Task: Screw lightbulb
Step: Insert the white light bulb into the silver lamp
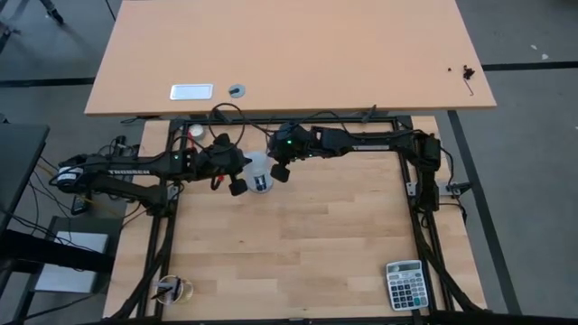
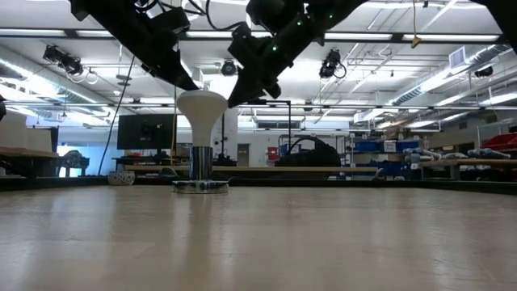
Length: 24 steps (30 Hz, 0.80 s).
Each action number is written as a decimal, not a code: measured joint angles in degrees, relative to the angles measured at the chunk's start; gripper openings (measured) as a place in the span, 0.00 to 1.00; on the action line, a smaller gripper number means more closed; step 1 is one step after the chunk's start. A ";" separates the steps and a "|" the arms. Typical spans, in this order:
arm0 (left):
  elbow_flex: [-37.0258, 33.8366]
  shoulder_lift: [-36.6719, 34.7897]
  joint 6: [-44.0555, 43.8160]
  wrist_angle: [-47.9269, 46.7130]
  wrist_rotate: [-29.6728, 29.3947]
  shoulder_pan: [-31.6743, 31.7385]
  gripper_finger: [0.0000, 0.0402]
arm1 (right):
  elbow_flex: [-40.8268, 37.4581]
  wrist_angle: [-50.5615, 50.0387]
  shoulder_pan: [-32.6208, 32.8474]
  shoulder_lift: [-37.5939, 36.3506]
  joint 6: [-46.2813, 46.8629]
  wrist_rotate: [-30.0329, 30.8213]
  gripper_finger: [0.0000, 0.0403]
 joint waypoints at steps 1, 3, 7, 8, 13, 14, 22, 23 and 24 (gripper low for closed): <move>-0.01 -0.03 0.00 -0.10 0.18 0.00 0.00 | -0.04 0.06 0.03 0.12 -0.01 0.05 0.02; -0.03 -0.03 0.02 -0.08 0.32 -0.02 0.00 | -0.07 0.01 0.18 0.12 -0.02 0.04 0.02; -0.08 -0.01 0.00 0.00 0.56 -0.02 0.00 | -0.07 -0.56 0.63 0.12 0.03 0.07 0.02; -0.08 0.00 0.00 -0.10 0.75 -0.02 0.00 | -0.07 -0.86 0.85 0.12 0.10 0.11 0.02; -0.09 0.01 -0.04 -0.50 0.75 -0.04 0.00 | -0.09 -1.54 2.43 0.12 0.17 0.63 0.02; -0.10 -0.01 -0.04 -0.57 0.70 -0.04 0.00 | -0.11 -1.69 2.77 0.12 0.17 0.62 0.02; -0.14 0.12 -0.04 0.04 -0.18 0.02 0.00 | -0.19 -1.40 5.99 0.34 -0.33 -2.26 0.02; -0.14 0.12 -0.04 0.02 -0.18 0.02 0.00 | -0.17 -1.44 6.30 0.34 -0.44 -2.27 0.02; -0.16 0.12 -0.04 -0.01 -0.18 0.02 0.00 | -0.17 -1.48 6.59 0.34 -0.44 -2.25 0.02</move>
